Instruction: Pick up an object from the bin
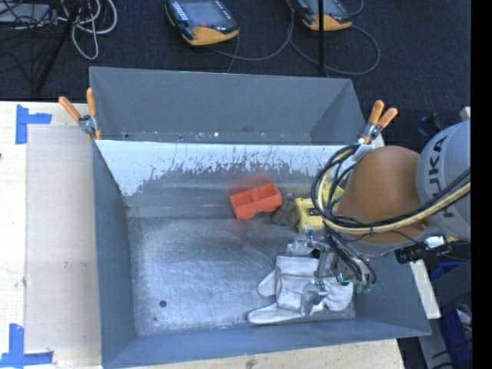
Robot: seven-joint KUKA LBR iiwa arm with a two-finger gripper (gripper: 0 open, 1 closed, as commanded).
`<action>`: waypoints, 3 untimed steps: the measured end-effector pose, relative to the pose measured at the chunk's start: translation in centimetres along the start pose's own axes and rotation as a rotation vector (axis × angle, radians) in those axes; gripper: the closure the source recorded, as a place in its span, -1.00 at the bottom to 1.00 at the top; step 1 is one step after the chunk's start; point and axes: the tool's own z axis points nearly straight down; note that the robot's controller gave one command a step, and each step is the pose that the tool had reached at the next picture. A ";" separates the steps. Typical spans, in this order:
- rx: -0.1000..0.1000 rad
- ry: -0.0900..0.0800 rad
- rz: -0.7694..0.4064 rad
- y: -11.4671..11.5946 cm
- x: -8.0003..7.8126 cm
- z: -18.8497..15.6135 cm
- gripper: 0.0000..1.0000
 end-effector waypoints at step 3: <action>-0.002 0.003 -0.300 -0.1 -0.6 -13.1 1.00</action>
Offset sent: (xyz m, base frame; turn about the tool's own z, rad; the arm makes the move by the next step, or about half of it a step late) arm 0.0000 0.0000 0.0000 0.0000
